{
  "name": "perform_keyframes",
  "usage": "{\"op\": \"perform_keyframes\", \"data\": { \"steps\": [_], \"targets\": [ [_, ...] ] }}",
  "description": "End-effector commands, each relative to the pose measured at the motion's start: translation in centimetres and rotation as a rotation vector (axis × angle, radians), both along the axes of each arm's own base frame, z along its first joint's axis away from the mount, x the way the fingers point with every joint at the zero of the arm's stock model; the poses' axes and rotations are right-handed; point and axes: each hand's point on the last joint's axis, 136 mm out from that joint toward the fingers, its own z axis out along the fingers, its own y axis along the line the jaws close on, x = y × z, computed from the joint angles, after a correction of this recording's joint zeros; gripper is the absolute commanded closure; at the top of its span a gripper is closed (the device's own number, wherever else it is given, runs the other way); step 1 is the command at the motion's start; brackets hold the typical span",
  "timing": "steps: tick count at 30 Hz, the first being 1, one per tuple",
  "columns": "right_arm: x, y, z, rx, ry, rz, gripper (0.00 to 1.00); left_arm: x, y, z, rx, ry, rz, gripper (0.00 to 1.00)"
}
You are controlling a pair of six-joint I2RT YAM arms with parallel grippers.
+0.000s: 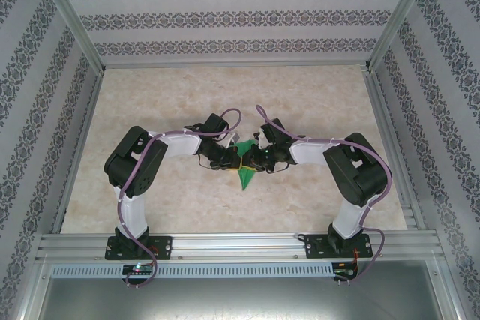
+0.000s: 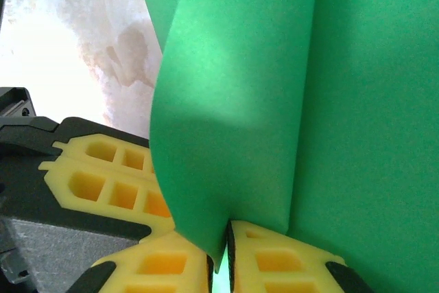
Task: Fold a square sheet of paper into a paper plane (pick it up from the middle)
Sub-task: Fourth fold the wing at the center of the table.
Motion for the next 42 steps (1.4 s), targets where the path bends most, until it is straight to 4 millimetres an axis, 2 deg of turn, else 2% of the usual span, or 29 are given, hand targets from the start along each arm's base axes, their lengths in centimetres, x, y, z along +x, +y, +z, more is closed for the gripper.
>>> {"op": "perform_keyframes", "data": {
  "steps": [1, 7, 18, 25, 36, 42],
  "targets": [
    [0.1, 1.3, 1.5, 0.087, -0.028, 0.016, 0.83, -1.0, 1.6, -3.0, 0.105, 0.028, -0.003, 1.0],
    [-0.1, 1.0, 0.5, 0.091, -0.01, 0.01, 0.81, -0.4, 1.0, -1.4, 0.04, 0.005, 0.012, 1.0],
    [0.4, 1.0, 1.5, 0.146, -0.039, -0.017, 0.8, 0.4, 0.4, 1.8, -0.042, -0.036, 0.041, 1.0],
    [-0.1, 0.6, 0.6, 0.12, -0.023, -0.017, 0.81, 0.7, 0.4, 3.5, -0.058, -0.067, 0.058, 1.0],
    [-0.2, 0.3, 0.9, 0.096, -0.03, -0.01, 0.87, 0.1, 2.5, 2.6, 0.035, -0.052, 0.135, 1.0],
    [-0.4, 0.3, 0.8, 0.093, -0.024, -0.007, 0.89, -0.1, 2.2, 2.3, 0.007, -0.037, 0.242, 0.99]
  ]
}}
